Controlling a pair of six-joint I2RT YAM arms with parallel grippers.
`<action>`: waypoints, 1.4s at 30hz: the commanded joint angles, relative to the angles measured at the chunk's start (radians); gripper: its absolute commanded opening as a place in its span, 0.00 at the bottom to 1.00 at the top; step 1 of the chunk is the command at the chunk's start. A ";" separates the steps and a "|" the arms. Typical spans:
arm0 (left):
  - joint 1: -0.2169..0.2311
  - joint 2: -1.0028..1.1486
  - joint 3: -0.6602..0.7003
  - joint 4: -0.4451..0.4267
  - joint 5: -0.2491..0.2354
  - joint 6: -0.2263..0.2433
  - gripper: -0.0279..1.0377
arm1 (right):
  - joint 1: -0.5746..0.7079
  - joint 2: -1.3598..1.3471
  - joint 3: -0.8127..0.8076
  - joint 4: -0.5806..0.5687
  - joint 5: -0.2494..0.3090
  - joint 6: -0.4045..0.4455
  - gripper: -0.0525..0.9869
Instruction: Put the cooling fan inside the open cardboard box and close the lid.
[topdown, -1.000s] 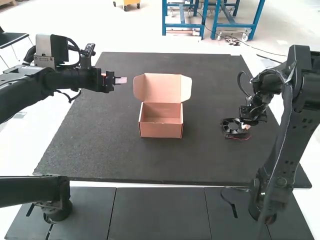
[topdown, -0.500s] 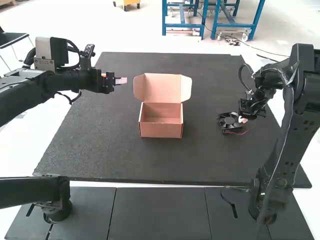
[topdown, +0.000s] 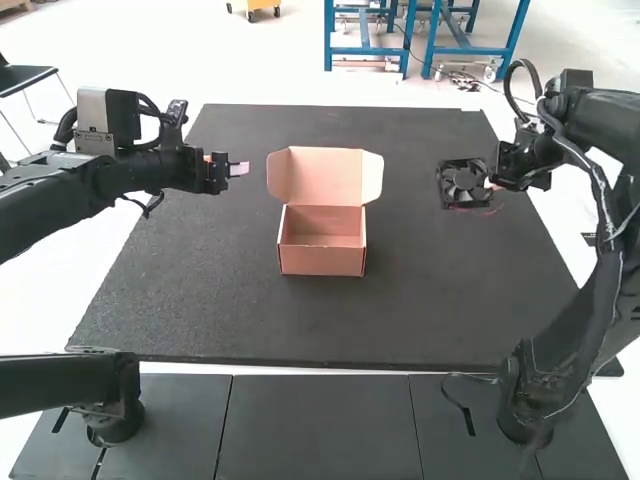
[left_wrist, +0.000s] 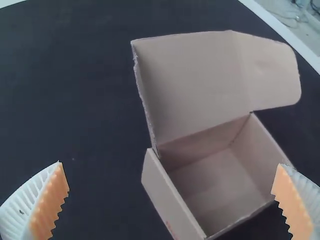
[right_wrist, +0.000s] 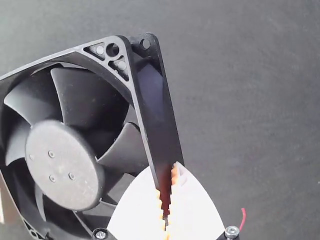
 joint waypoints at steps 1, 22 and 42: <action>0.003 -0.027 -0.004 0.013 -0.045 -0.010 0.93 | -0.001 -0.085 -0.026 0.003 -0.059 0.032 0.03; 0.001 -0.072 -0.062 0.034 -0.128 -0.047 0.93 | 0.240 -0.336 -0.202 -0.156 -0.252 0.170 0.03; 0.000 -0.093 -0.074 0.045 -0.134 -0.089 0.93 | 0.585 -0.287 -0.205 0.031 -0.056 0.429 0.03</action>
